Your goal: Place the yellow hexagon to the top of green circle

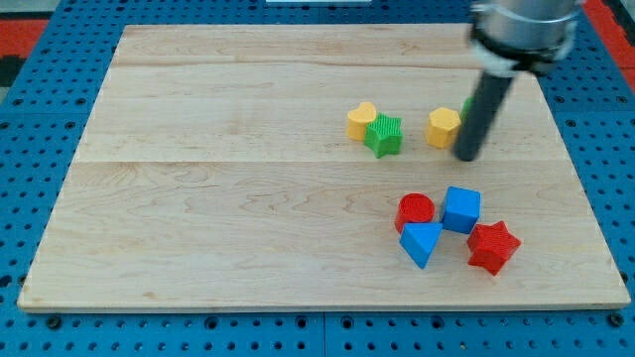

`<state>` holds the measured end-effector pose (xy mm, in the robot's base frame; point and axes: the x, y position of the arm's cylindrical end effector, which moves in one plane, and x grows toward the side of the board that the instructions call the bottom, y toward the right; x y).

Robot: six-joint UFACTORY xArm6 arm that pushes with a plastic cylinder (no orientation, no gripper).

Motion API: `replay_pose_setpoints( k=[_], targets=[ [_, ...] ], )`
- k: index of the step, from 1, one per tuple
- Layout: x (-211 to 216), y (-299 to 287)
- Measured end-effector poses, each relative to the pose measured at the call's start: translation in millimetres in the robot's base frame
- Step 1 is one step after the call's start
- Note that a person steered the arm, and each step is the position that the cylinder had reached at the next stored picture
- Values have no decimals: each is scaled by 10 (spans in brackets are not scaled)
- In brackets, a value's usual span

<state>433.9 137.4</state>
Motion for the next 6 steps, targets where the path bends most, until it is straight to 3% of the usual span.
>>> replay_pose_setpoints(
  k=[2,3,4,5,6],
  targets=[
    [-607,74],
    [-616,238],
    [-334,-55],
    [-77,133],
    [-120,423]
  ],
)
